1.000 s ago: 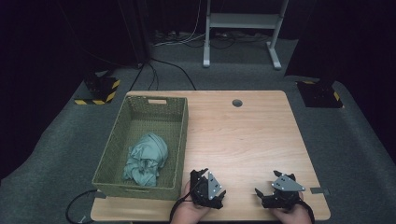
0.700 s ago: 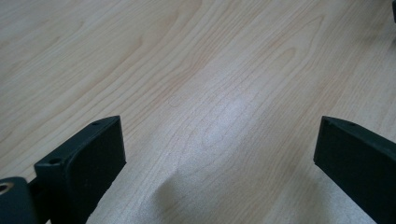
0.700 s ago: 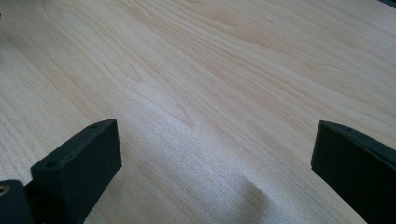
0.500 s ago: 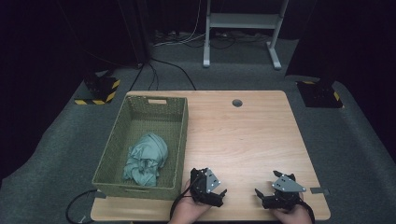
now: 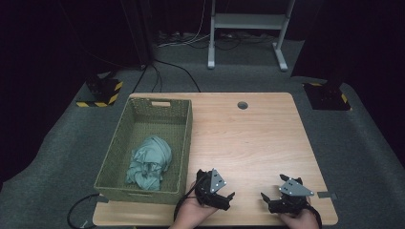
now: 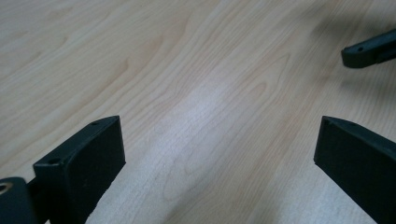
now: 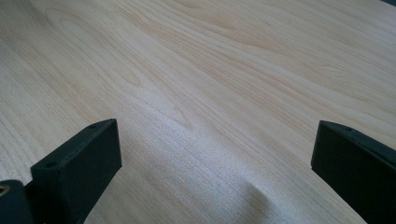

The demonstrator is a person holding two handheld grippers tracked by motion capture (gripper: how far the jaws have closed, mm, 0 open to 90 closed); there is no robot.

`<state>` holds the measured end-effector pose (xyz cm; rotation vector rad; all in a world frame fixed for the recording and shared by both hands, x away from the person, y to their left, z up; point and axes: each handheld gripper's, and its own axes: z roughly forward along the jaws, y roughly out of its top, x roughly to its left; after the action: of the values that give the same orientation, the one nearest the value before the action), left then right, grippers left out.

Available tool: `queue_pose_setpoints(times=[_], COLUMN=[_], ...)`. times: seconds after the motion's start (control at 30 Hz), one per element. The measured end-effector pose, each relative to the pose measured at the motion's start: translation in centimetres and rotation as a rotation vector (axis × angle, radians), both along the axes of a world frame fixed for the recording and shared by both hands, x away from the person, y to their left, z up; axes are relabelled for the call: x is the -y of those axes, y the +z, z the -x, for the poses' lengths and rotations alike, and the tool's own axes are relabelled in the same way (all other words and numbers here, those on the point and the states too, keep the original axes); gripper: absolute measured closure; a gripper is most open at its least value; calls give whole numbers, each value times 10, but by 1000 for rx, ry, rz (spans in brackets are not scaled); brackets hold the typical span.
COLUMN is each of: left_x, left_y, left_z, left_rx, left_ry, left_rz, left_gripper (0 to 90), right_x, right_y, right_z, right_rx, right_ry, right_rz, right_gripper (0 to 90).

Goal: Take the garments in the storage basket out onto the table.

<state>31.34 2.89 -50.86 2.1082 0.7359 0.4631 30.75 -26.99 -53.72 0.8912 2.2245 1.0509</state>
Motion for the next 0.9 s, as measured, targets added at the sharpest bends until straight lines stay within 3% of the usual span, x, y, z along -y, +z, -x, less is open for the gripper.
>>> queue_pose_setpoints(times=[0.73,0.9], left_x=[1,-1], left_y=[53,69], left_z=[2,0], left_rx=[17,19], left_ry=[3,-11], left_rz=[-20,-6], left_gripper=[22,19], right_x=[5,5], right_y=[1,1], right_z=[-1,-1], right_rx=[-16,-15], right_ry=[-3,-5], right_rz=[-49,-52], right_gripper=[14,14])
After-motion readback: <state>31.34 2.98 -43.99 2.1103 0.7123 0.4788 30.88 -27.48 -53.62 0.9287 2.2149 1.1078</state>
